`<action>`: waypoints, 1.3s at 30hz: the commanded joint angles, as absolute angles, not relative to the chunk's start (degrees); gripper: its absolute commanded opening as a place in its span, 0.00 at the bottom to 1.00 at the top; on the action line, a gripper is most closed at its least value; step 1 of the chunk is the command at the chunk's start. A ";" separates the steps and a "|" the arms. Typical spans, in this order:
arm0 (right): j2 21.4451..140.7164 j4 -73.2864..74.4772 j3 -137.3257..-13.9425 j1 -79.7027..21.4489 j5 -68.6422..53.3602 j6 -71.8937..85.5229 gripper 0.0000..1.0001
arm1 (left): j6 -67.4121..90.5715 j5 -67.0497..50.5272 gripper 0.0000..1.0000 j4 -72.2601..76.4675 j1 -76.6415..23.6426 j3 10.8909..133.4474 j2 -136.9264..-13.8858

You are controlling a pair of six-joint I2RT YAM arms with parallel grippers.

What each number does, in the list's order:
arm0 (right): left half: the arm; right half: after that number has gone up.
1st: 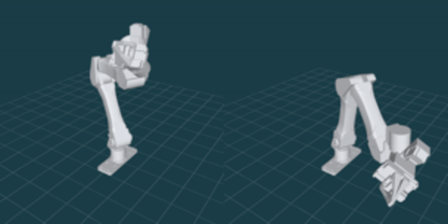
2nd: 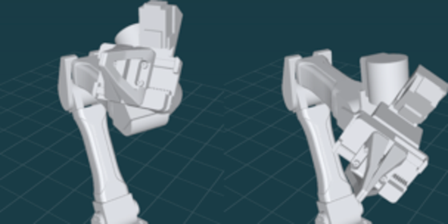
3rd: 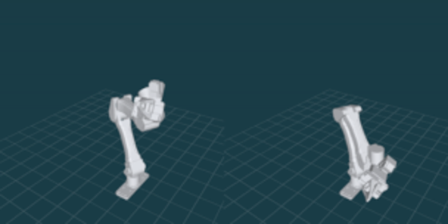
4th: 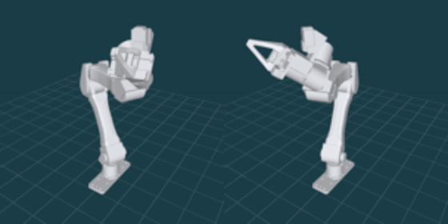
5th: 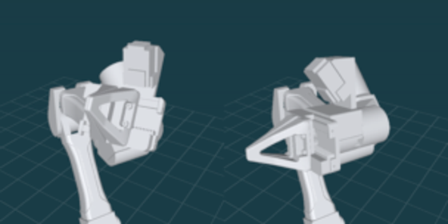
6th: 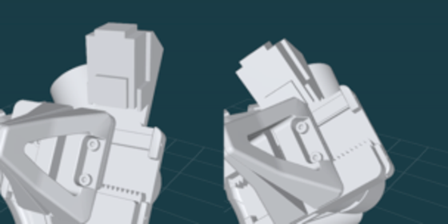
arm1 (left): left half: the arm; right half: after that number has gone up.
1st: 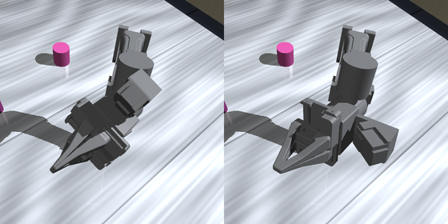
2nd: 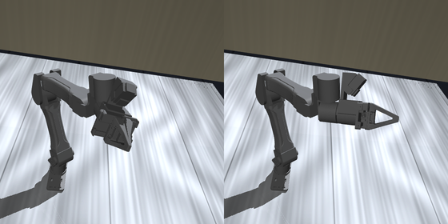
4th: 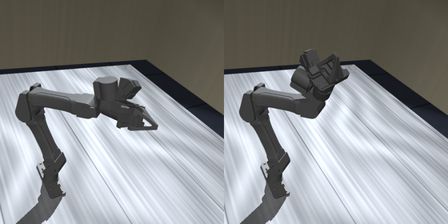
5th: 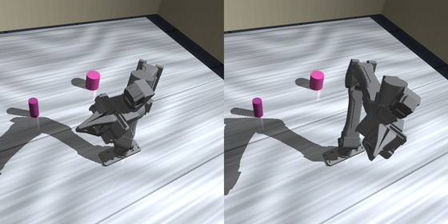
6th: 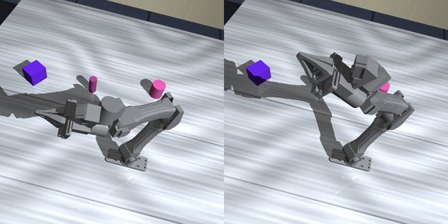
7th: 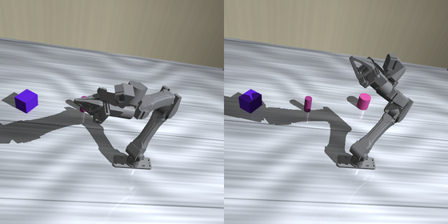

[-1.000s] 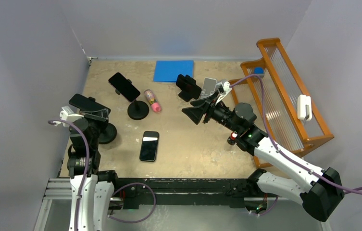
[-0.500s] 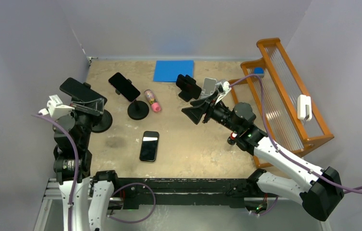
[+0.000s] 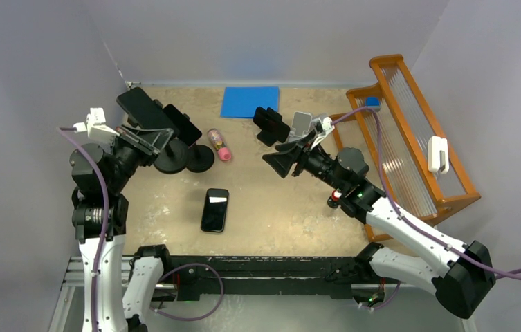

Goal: Remove the phone from the phone stand
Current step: Place the phone stand with the phone at the center of the board.

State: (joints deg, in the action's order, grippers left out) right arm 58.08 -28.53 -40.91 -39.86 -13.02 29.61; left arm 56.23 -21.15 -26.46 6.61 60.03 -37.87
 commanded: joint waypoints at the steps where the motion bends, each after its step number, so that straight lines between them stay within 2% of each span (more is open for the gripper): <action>1: 55.04 -29.17 -42.62 -40.12 -11.62 29.89 0.67 | 59.19 -33.83 0.00 -7.29 6.42 60.85 -37.58; 9: 51.24 -26.58 -42.02 -40.10 -8.58 29.33 0.67 | 63.99 -48.61 0.00 8.79 6.36 56.77 -41.94; 15: 47.86 -24.34 -40.97 -40.16 -5.05 28.38 0.67 | 63.43 -52.49 0.00 12.29 4.06 54.97 -44.39; 24: 41.40 -19.42 -40.12 -40.13 -0.80 27.93 0.67 | 52.64 -41.63 0.00 8.14 -18.33 56.89 -52.49; 32: 34.51 -15.29 -38.50 -40.16 4.66 27.98 0.67 | 53.77 -37.01 0.00 19.78 -28.65 48.38 -57.14; 39: 33.14 -12.80 -38.10 -40.16 5.51 27.88 0.67 | 53.20 -33.95 0.00 26.29 -35.11 41.73 -58.80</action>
